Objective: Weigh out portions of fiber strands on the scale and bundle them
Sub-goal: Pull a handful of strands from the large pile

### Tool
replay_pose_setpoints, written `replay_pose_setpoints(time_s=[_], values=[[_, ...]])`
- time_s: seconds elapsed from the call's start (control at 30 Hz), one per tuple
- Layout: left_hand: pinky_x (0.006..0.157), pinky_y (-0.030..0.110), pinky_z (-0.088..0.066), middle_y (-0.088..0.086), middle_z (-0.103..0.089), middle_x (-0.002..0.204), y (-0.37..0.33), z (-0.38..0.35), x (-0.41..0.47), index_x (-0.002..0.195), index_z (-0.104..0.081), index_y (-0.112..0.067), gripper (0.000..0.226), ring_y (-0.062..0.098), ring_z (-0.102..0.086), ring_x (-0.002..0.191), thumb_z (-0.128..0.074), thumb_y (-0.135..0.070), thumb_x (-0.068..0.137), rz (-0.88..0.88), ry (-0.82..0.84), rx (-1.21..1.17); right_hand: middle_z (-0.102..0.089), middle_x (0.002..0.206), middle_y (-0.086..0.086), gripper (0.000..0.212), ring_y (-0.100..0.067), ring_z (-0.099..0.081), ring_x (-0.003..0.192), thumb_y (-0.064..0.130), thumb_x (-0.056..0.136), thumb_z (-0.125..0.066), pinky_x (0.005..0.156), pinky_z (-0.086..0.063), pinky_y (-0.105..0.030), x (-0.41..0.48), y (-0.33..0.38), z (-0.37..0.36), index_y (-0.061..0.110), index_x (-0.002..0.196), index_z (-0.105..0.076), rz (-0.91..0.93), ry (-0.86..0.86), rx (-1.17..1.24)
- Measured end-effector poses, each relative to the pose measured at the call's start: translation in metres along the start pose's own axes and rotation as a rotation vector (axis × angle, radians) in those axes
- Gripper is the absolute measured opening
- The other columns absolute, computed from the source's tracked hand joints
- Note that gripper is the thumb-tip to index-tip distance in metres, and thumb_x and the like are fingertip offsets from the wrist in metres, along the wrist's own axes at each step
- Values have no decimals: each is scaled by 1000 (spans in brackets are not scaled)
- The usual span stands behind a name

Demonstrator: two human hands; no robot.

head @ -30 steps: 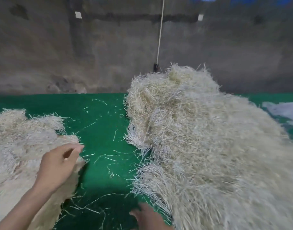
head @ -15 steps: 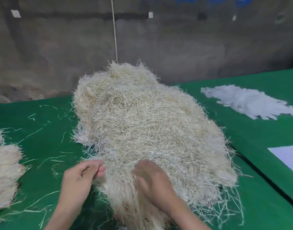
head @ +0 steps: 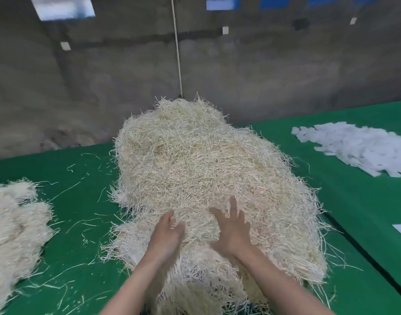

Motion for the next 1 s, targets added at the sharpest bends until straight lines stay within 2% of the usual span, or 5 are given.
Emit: replay_pose_setpoints(time_s=[0.17,0.33,0.6,0.87,1.0], values=[[116,43,-11,-8,-4,158,-23,12,9,149,-12,-36,96,12,-6,143,-72,-44,74,-140,-106,153,-35,147,-11,66,-26,-41,130,3,80,-63,92,-48,-20,23,-27,63,22,140,-40,-111,-147,335],[109,36,-12,-24,6,153,-69,-11,10,136,-2,-61,113,-1,-1,136,-72,-63,47,-254,92,-43,-51,105,15,64,9,-59,62,-6,74,-67,43,-43,-7,28,30,139,21,129,-51,152,-247,679],[112,52,-25,16,-36,146,-105,-32,34,144,-33,-15,131,27,-30,138,-83,-69,35,-42,311,-595,-49,114,5,71,-8,-57,73,3,69,-75,50,-46,-20,12,92,162,24,127,-40,347,66,746],[55,43,-56,18,-71,81,-71,-15,39,115,-58,-1,36,32,-70,71,-62,-3,80,258,-33,-881,-36,143,-3,108,-19,-47,122,46,53,-82,101,-43,-39,6,43,147,33,143,-24,278,115,782],[99,61,-38,19,-42,141,-70,-9,31,111,-59,-13,42,40,-41,127,-70,-14,70,277,-58,-800,-29,149,3,109,-18,-37,131,42,65,-81,98,-38,-22,-30,18,48,31,148,-12,234,615,283]])
Point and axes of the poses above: each hand's wrist, its own x-axis towards the middle knuckle, its own z-axis out of the back of the hand, y = z × x, the point moved 8 cm from there along x, towards the middle knuckle
